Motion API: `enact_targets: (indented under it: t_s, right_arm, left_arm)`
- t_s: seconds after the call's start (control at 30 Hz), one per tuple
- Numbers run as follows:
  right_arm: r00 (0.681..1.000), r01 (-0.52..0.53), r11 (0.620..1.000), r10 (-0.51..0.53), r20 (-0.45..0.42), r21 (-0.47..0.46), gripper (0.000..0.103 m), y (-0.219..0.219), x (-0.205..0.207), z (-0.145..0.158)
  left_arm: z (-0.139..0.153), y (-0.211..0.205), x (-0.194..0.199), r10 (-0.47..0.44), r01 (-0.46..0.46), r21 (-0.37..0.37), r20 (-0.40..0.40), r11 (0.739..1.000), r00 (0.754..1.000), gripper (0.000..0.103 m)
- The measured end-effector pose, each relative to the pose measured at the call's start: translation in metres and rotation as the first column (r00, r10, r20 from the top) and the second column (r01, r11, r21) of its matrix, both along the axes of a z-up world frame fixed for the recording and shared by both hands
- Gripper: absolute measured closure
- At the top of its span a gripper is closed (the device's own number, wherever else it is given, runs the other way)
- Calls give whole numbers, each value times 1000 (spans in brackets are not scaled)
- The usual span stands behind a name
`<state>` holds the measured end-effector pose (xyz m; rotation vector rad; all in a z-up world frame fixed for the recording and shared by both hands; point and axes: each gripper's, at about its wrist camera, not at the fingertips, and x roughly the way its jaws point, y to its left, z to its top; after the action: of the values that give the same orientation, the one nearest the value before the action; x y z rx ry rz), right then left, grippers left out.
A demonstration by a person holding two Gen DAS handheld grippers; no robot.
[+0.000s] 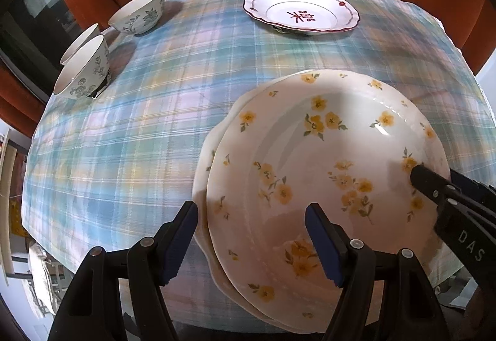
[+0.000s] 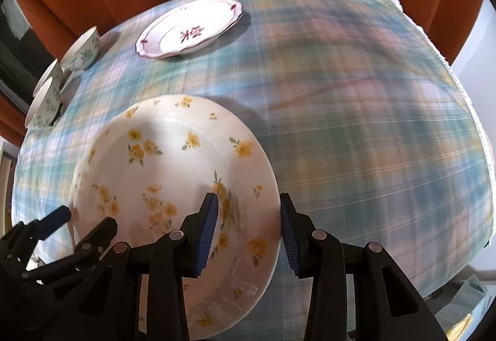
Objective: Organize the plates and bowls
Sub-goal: 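Open both tools to release the deep plate onto the stack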
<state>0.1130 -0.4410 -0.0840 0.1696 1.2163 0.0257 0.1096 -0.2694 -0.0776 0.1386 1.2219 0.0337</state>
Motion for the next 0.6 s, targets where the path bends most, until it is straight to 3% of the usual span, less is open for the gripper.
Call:
enact_targets:
  t_s: [0.27,0.33,0.4,0.47,0.6]
  right_arm:
    - [999,53,999,-53,-14,3,58,3,1,0]
    - [997,76,997,-76,-2,21,51,3,0,3]
    - [996,80,996,-81,26,23,36,7,-2,10]
    - [996,64,998,-64,62,7,27,18,-5,20]
    - [995,52,998,-50,91,-24,25,38,-8,31]
  left_arm:
    - [-1,8,5,-46,46,-19,0,999,999,29]
    - [0,12,7,-51,51,-32,0,998,999,29]
    - [3,16,9,-61,61,-49,5,997,998,28]
    - [6,19,11,-88,89,-68,13,994,996,25]
    - [20,24,14,-143,146,-77,45,986,989,25]
